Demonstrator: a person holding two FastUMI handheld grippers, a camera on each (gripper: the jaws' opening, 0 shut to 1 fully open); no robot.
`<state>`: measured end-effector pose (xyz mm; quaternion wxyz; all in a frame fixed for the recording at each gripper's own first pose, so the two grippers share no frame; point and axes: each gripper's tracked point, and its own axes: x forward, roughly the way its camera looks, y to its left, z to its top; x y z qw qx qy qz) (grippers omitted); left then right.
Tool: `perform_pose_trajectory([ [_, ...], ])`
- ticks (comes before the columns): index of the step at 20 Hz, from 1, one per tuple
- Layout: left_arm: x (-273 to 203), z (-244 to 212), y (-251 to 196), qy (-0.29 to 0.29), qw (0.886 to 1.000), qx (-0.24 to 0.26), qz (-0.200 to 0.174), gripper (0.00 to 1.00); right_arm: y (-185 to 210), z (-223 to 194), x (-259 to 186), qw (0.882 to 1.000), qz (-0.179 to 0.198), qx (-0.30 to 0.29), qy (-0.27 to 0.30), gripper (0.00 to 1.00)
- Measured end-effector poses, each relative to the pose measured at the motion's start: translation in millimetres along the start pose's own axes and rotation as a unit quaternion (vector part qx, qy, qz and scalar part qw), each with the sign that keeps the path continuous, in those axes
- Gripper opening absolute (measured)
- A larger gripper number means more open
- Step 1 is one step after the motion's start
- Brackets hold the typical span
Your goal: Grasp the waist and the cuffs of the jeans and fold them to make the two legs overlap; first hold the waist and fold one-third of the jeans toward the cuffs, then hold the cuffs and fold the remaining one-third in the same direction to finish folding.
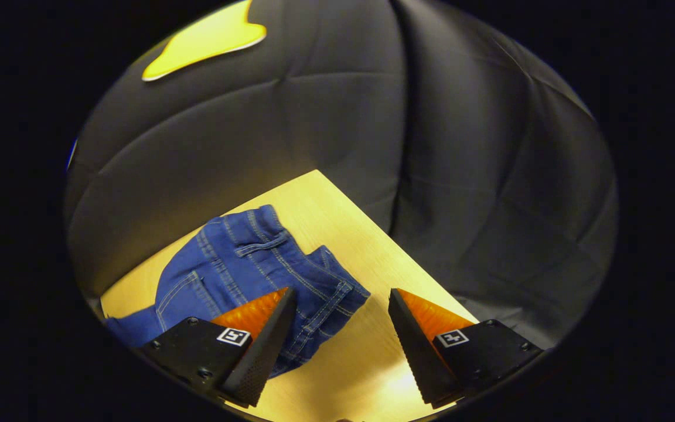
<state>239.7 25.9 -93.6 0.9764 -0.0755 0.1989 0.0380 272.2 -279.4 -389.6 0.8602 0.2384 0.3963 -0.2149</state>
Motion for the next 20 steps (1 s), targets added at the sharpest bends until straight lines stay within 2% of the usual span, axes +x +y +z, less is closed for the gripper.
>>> perform_pose_trajectory([
  [2,3.6,-4.9,-15.4,0.004,1.0,-0.006,-0.016,0.99,7.9,-10.1,11.2,0.999,0.022,0.031,0.012,0.99],
  [5,13.5,-5.9,-35.1,0.007,1.0,-0.002,-0.03,0.97,12.3,-1.8,15.3,0.999,0.035,0.015,-0.009,1.0],
  [6,15.7,-6.4,-42.9,0.008,0.999,-0.004,-0.038,0.97,16.8,-2.3,17.6,0.999,0.034,0.009,-0.019,0.92],
  [7,16.9,-6.5,-51.1,0.008,0.999,-0.008,-0.046,0.97,19.6,-6.3,19.3,0.999,0.04,0.006,-0.02,0.96],
  [8,16.9,-8.0,-59.4,0.009,0.998,-0.013,-0.057,0.96,22.5,-5.6,18.2,0.999,0.043,0.005,-0.02,0.81],
  [9,16.6,-9.0,-67.5,0.009,0.997,-0.018,-0.068,0.97,28.6,-0.2,20.4,0.998,0.058,0.008,-0.028,0.74],
  [10,18.0,-12.3,-72.1,0.008,0.997,-0.021,-0.075,0.97,33.9,-6.7,20.6,0.997,0.067,0.015,-0.021,0.61],
  [14,21.1,-28.5,-76.7,0.016,0.996,-0.034,-0.084,0.97,37.6,-0.3,14.1,0.994,0.089,0.008,-0.056,0.1],
  [15,22.2,-32.3,-74.6,0.019,0.996,-0.033,-0.082,0.97,41.2,6.1,11.1,0.993,0.09,0.007,-0.08,0.15],
  [16,22.1,-38.3,-70.4,0.026,0.996,-0.027,-0.078,0.97,43.4,13.6,-3.5,0.99,0.098,0.009,-0.098,0.08],
  [18,20.3,-43.1,-60.9,0.024,0.997,-0.016,-0.065,0.97,54.2,30.8,-30.9,0.983,0.117,-0.012,-0.142,0.08],
  [20,13.5,-45.2,-58.5,0.023,0.997,-0.021,-0.069,0.97,72.2,44.5,-65.0,0.966,0.138,-0.056,-0.209,0.07],
])
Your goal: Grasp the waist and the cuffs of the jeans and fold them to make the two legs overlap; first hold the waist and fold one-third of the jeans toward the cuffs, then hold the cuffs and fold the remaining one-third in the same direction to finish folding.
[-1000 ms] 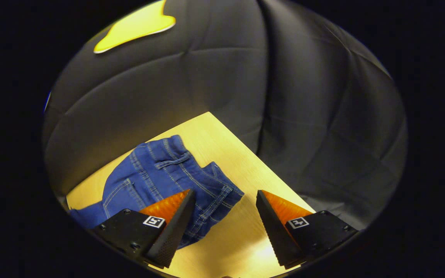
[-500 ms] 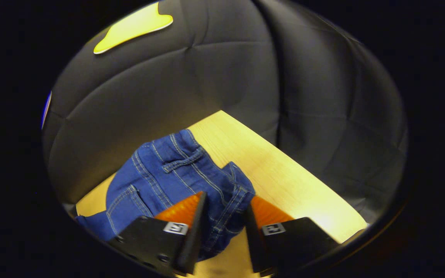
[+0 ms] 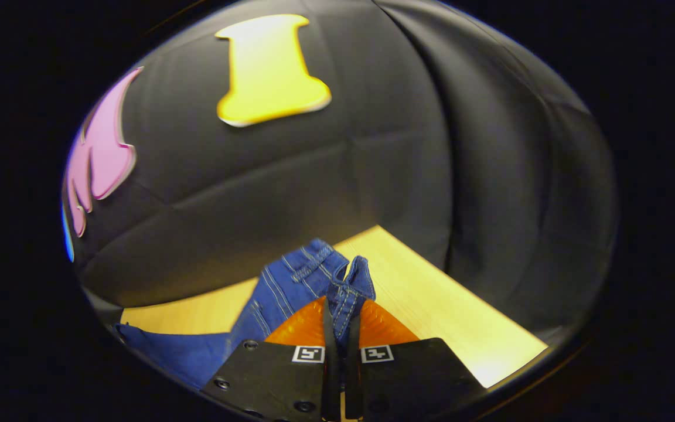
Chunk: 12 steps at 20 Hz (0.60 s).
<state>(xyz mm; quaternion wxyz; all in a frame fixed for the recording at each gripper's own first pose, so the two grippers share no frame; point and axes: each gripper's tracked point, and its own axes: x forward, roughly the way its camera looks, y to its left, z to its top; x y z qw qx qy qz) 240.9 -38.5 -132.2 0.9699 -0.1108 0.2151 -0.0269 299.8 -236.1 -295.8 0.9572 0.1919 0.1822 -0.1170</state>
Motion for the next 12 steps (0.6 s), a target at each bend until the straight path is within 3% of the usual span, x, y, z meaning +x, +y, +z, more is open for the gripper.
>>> perform_pose_trajectory([
  [3,-9.5,-0.4,5.5,-0.008,1.0,-0.008,-0.003,0.97,37.1,10.8,-39.8,0.995,0.058,-0.055,-0.051,0.07],
  [6,-16.9,-4.0,10.3,-0.016,0.999,-0.026,-0.01,0.97,67.4,-7.1,-90.1,0.982,0.127,-0.12,-0.077,0.07],
  [10,-22.0,-6.5,27.2,-0.034,0.999,-0.042,-0.008,0.97,103.0,-57.5,-128.6,0.947,0.2,-0.236,-0.085,0.07],
  [12,-21.3,-8.4,33.9,-0.038,0.997,-0.058,-0.013,0.97,113.6,-116.2,-130.0,0.93,0.233,-0.28,-0.05,0.07],
])
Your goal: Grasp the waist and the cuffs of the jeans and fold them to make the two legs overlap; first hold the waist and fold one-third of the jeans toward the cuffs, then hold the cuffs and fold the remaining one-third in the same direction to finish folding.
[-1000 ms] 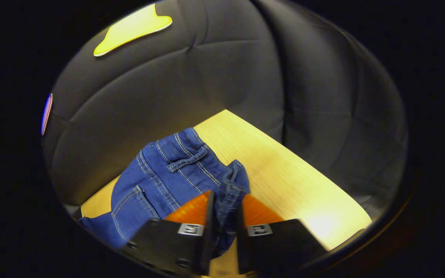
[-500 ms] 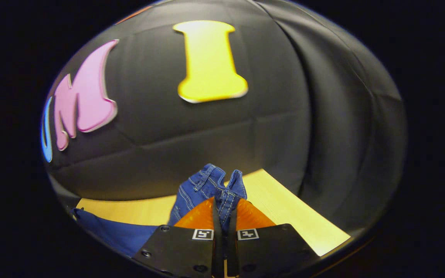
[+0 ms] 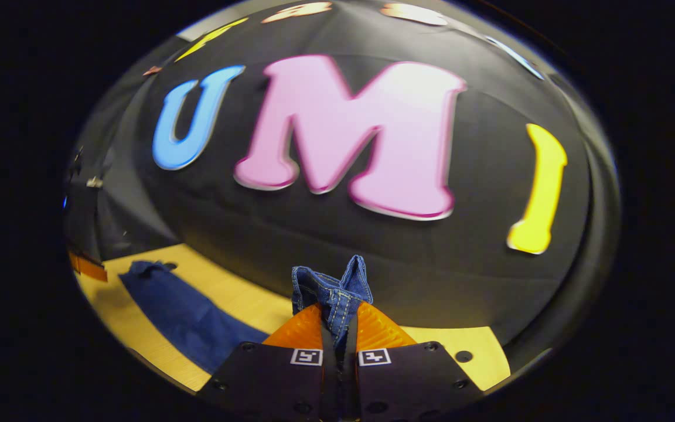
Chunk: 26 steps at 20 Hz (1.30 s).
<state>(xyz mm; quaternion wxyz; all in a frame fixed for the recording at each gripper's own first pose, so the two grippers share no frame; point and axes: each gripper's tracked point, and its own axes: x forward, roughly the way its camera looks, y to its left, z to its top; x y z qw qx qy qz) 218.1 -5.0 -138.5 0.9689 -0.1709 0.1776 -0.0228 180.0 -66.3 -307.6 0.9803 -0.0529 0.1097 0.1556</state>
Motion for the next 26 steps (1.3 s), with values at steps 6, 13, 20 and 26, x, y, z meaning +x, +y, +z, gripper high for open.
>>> perform_pose_trajectory([
  [6,4.5,2.5,51.0,-0.024,0.999,-0.028,0.028,0.97,36.7,-145.6,23.9,0.993,0.022,-0.023,0.112,0.08],
  [13,30.0,19.0,143.0,-0.046,0.993,-0.031,0.107,0.96,95.8,-160.6,-3.8,0.986,0.095,0.037,0.135,0.83],
  [20,108.6,22.2,206.9,-0.005,0.988,-0.04,0.15,0.96,78.6,-145.8,-41.1,0.972,0.072,0.175,0.14,0.98],
  [26,134.5,8.2,214.4,0.052,0.985,0.005,0.165,0.85,17.9,-144.7,-57.5,0.974,0.016,0.187,0.129,0.98],
])
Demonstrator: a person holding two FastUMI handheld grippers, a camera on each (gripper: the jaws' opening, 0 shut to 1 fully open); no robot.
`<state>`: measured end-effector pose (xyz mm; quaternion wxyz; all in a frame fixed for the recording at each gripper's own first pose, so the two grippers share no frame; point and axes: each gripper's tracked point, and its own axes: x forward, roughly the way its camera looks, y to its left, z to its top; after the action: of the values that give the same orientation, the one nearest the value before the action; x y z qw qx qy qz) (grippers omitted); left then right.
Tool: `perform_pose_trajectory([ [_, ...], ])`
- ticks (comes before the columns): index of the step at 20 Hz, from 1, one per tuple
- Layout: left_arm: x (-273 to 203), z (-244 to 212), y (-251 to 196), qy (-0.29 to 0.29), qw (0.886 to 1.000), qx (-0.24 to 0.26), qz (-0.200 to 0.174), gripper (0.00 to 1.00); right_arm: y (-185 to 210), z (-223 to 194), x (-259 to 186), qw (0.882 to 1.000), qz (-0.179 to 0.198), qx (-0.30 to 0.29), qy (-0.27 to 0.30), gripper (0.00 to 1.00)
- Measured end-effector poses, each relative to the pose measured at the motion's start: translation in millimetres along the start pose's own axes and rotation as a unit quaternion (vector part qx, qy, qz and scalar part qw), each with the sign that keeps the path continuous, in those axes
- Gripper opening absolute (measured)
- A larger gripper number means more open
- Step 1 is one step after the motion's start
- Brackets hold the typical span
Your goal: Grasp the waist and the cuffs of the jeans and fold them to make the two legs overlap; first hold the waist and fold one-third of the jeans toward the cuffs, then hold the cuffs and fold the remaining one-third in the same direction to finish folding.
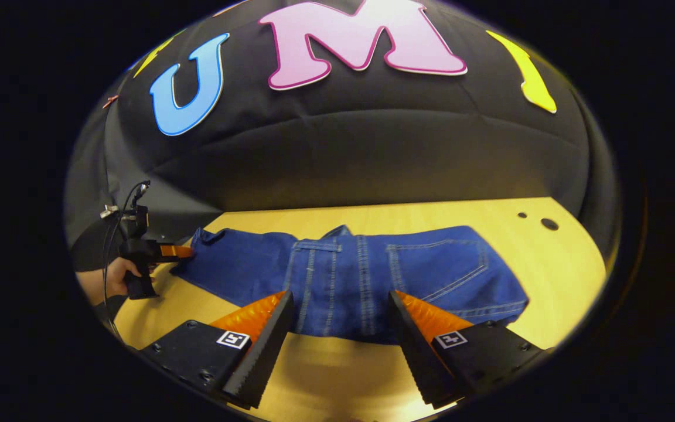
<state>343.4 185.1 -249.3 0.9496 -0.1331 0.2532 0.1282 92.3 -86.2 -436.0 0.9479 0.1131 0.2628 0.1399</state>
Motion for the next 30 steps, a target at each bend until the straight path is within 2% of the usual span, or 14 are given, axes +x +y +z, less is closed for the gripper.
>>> perform_pose_trajectory([
  [4,-0.3,-1.7,-4.6,0.018,0.999,0.028,-0.003,0.67,-8.7,-6.6,-6.2,1.0,0.003,0.001,0.01,0.98],
  [6,-0.1,-2.6,-25.2,0.014,0.999,0.006,-0.031,0.54,-11.3,-15.1,-8.0,1.0,0.002,-0.008,0.018,0.98],
  [7,0.2,-0.7,-33.1,0.012,0.999,-0.007,-0.042,0.31,-11.9,-18.3,-9.8,1.0,0.002,-0.011,0.022,0.98],
  [8,-0.7,-3.9,-37.6,0.008,0.999,-0.018,-0.047,0.29,-13.7,-23.1,-11.0,1.0,0.002,-0.013,0.025,0.98],
  [11,-8.7,3.7,-49.0,0.001,0.996,-0.057,-0.065,0.1,-15.0,-31.1,-16.2,0.999,0.003,-0.016,0.033,0.98],
  [12,-5.4,1.1,-51.6,0.002,0.995,-0.065,-0.071,0.07,-16.1,-31.9,-17.8,0.999,0.004,-0.017,0.033,0.98],
  [16,-28.8,32.3,-66.5,-0.045,0.992,-0.063,-0.101,0.06,-22.5,-22.8,-23.5,0.999,0.002,-0.03,0.02,0.98],
  [17,-39.9,45.5,-77.0,-0.06,0.989,-0.068,-0.119,0.06,-26.1,-19.6,-25.8,0.999,-0.001,-0.031,0.016,0.98],
  [20,-78.5,77.6,-115.6,-0.095,0.984,-0.046,-0.141,0.06,-41.6,-6.9,-31.4,1.0,-0.016,-0.023,0.007,0.98],
  [25,-144.5,107.3,-221.8,-0.125,0.975,0.007,-0.181,0.06,-76.9,22.6,-52.2,0.999,-0.049,-0.013,-0.019,0.98],
  [27,-176.1,106.9,-266.3,-0.127,0.972,0.018,-0.198,0.06,-94.0,33.8,-63.6,0.998,-0.061,-0.011,-0.028,0.98],
  [30,-206.7,94.8,-356.4,-0.111,0.964,0.039,-0.236,0.06,-122.5,46.9,-84.4,0.996,-0.079,-0.012,-0.036,0.98],
])
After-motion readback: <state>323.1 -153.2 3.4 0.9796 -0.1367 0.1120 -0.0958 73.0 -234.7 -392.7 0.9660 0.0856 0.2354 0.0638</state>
